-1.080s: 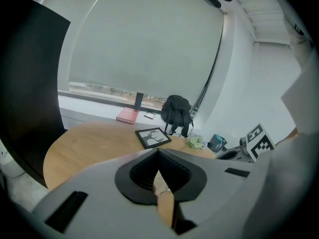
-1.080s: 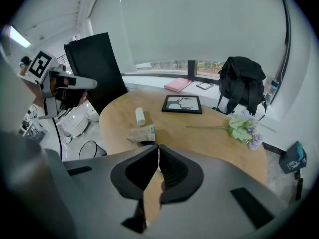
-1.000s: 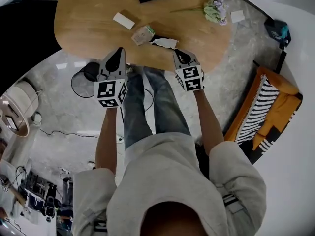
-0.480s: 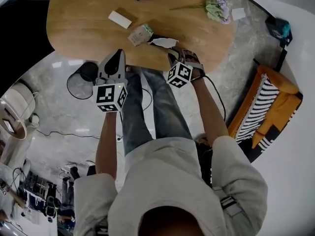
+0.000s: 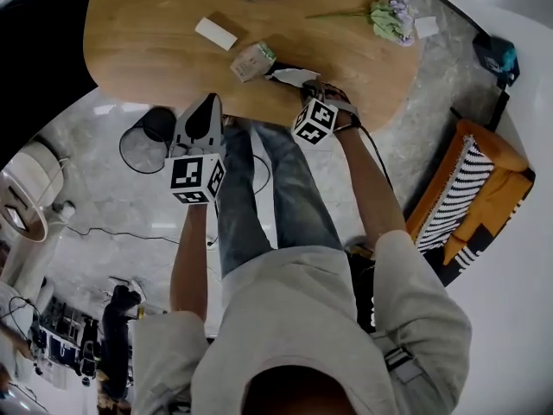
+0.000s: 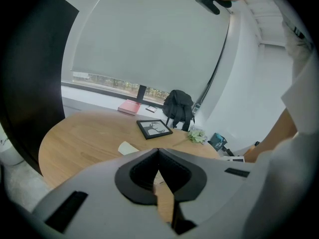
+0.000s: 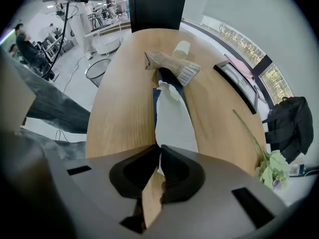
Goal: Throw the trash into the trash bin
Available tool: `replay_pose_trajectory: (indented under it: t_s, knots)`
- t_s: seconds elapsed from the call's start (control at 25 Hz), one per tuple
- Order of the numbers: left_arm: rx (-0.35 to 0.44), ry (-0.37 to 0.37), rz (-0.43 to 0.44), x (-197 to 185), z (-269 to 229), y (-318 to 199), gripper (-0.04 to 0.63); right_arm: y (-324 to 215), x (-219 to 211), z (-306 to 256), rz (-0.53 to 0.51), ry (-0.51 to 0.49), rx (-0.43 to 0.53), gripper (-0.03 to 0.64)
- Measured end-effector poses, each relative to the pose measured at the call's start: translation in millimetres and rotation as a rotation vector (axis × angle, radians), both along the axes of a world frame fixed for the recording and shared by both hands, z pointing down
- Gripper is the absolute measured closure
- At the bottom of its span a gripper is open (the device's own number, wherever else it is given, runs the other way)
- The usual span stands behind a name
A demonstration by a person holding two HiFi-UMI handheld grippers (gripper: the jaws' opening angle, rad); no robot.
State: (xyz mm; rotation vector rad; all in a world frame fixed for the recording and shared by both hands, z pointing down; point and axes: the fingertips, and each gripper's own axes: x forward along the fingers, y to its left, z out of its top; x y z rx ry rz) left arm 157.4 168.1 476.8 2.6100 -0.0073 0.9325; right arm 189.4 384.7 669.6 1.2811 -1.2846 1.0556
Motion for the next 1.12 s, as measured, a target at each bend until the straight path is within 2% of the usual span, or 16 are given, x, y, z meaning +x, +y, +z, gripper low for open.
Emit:
replay_pose_trajectory:
  t_s: [0.2,0.8,0.88,0.96,1.12]
  knots:
    - [-0.002,0.005,-0.005,1,-1,-1,0.577,-5,3,-12,0.046,0.011,0.034,0.584]
    - [-0.002,0.047,-0.018,18,-18,-2,0.577,-8,24,-93,0.174,0.141,0.191,0.586]
    - [0.002,0.054,-0.029,19,-22,-4,0.577,-19,34,-105,0.262,0.121,0.263,0.586]
    - [0.007,0.06,-0.042,19,-25,-9,0.577,-35,45,-119,0.395,0.074,0.359,0.586]
    - [0.015,0.068,-0.085,11,-28,-20,0.577,-64,67,-143,0.656,-0.069,0.56,0.586]
